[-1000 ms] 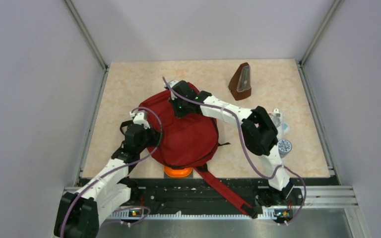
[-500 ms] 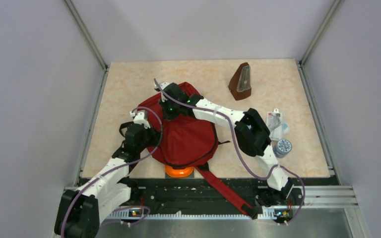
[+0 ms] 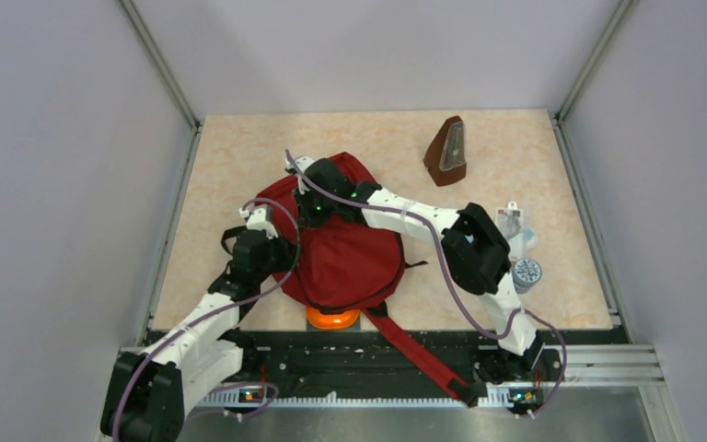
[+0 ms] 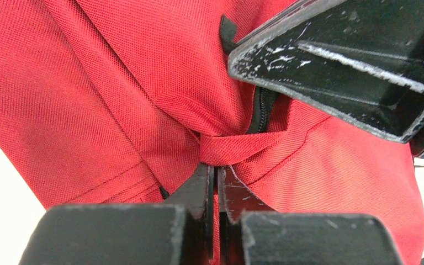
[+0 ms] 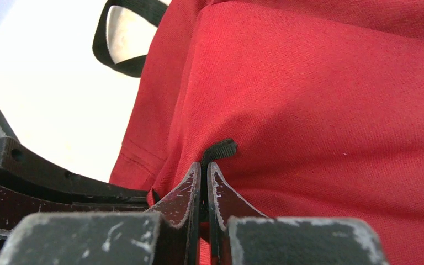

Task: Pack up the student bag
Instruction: Unzip the student bag at the center of the board.

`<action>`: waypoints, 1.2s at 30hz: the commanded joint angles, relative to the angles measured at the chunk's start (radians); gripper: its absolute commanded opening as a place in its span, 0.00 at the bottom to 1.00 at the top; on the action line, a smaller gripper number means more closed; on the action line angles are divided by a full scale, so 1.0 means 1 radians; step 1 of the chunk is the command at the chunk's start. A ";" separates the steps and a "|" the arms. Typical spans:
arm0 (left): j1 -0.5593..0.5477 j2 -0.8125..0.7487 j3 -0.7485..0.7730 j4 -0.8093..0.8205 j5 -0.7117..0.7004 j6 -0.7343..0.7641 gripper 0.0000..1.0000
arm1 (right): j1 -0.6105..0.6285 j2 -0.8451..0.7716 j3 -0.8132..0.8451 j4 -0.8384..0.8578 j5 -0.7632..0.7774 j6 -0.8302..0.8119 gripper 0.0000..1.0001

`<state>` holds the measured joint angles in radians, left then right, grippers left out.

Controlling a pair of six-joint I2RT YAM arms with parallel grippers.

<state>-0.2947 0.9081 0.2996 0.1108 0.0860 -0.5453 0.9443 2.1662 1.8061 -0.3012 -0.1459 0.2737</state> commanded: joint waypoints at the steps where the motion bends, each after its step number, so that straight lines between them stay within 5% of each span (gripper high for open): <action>1: -0.009 -0.003 0.021 0.125 0.110 0.014 0.00 | 0.060 0.017 0.044 0.071 -0.101 0.018 0.00; 27: -0.034 0.084 0.076 0.247 0.160 -0.037 0.00 | 0.110 -0.064 0.027 0.030 -0.005 0.022 0.00; 28: -0.040 0.088 0.085 0.245 0.161 -0.038 0.00 | 0.109 -0.079 0.012 0.023 0.027 0.018 0.02; 31: -0.043 0.070 0.092 0.224 0.162 -0.036 0.03 | 0.098 -0.157 -0.056 0.007 0.132 0.003 0.29; 36: -0.042 -0.061 0.085 0.073 0.136 -0.030 0.29 | 0.064 -0.328 -0.199 0.012 0.248 -0.015 0.53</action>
<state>-0.3248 0.9607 0.3294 0.1661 0.1768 -0.5571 1.0126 2.0212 1.6699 -0.3058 0.0128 0.2699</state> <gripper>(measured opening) 0.204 0.476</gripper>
